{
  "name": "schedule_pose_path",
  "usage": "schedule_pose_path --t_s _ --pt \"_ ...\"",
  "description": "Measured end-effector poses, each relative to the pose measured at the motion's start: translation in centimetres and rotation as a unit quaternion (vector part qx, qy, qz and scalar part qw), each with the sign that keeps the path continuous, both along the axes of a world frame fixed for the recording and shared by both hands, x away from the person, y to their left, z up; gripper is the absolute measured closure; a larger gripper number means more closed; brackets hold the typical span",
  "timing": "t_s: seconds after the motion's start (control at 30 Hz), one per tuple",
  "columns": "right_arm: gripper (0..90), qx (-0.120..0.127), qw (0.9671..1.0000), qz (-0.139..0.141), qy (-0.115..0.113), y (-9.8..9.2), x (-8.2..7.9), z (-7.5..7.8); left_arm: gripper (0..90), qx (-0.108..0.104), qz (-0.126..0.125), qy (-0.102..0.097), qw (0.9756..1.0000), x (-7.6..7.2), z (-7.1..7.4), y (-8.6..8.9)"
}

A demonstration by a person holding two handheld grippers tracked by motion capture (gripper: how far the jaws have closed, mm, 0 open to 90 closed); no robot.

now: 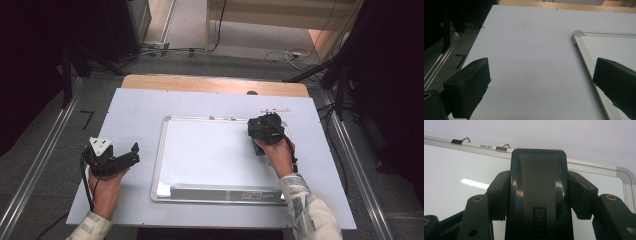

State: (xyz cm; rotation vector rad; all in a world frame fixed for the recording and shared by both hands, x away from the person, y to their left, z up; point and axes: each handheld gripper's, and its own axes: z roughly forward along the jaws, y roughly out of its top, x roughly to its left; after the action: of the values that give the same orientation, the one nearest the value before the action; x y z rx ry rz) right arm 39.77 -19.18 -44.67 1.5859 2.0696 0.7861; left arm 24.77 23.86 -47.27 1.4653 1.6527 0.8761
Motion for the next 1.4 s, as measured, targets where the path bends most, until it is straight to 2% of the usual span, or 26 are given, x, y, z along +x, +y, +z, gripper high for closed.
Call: schedule_pose_path --t_s 0.57,1.03,1.4 --pt "38.5 0.006 0.9998 -0.017 0.0 -1.4 0.3 0.1 1.6 0.0 -0.001 0.001 1.0 0.0 0.0 0.0" --pt "38.5 0.011 0.9986 -0.052 0.006 -3.6 1.1 -0.1 1.6 0.003 -0.002 0.003 1.0 0.1 0.0 -0.1" --pt "38.5 0.003 0.9973 -0.072 0.009 -4.9 1.6 -0.5 1.6 0.004 -0.002 0.004 1.0 0.1 0.0 -0.1"
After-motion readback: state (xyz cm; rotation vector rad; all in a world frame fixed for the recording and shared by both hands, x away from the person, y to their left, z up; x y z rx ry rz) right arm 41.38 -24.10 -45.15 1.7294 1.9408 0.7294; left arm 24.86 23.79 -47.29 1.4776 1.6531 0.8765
